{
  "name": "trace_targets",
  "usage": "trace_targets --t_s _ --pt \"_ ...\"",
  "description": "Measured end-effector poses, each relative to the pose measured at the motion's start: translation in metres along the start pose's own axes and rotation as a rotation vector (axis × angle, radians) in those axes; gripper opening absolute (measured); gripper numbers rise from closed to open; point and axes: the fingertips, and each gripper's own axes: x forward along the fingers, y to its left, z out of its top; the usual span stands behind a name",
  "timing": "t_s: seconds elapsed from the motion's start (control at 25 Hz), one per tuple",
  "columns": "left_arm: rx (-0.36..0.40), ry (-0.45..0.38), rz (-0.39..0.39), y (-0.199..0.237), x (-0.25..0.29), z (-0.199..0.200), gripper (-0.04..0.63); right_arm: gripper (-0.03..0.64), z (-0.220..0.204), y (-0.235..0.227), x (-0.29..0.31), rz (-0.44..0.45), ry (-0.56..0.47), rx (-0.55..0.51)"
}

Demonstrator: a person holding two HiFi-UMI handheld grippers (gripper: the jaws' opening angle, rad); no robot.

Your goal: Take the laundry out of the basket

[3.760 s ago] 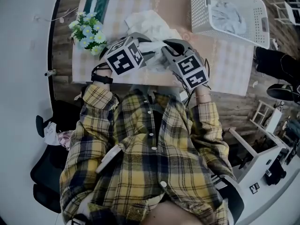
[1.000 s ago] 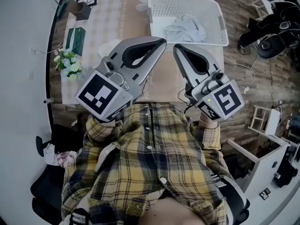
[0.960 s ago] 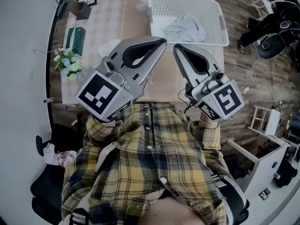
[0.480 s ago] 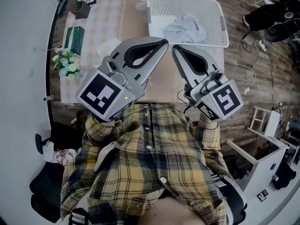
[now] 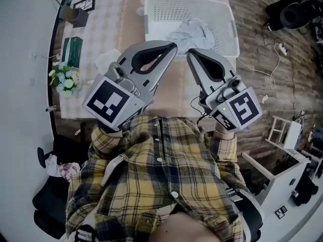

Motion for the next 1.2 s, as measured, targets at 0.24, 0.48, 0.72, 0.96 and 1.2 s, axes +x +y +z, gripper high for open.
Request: trace_targets --t_s 0.24,0.48,0.72,0.96,1.2 --pt "0.009 0.068 0.025 0.009 0.040 -0.008 0.015 -0.002 -0.004 -0.053 -0.006 -0.021 0.037 -0.020" --pt "0.019 0.171 0.073 0.027 0.076 -0.019 0.040 0.049 -0.019 -0.093 -0.001 0.016 0.201 -0.148" --pt "0.127 0.237 0.041 0.046 0.111 -0.028 0.084 0.109 -0.033 -0.114 0.009 0.136 0.298 -0.212" --pt "0.138 0.394 -0.018 0.062 0.138 -0.071 0.147 0.187 -0.066 -0.134 0.021 0.249 0.465 -0.320" --pt "0.227 0.554 -0.076 0.071 0.160 -0.116 0.161 0.246 -0.109 -0.147 0.033 0.393 0.651 -0.502"
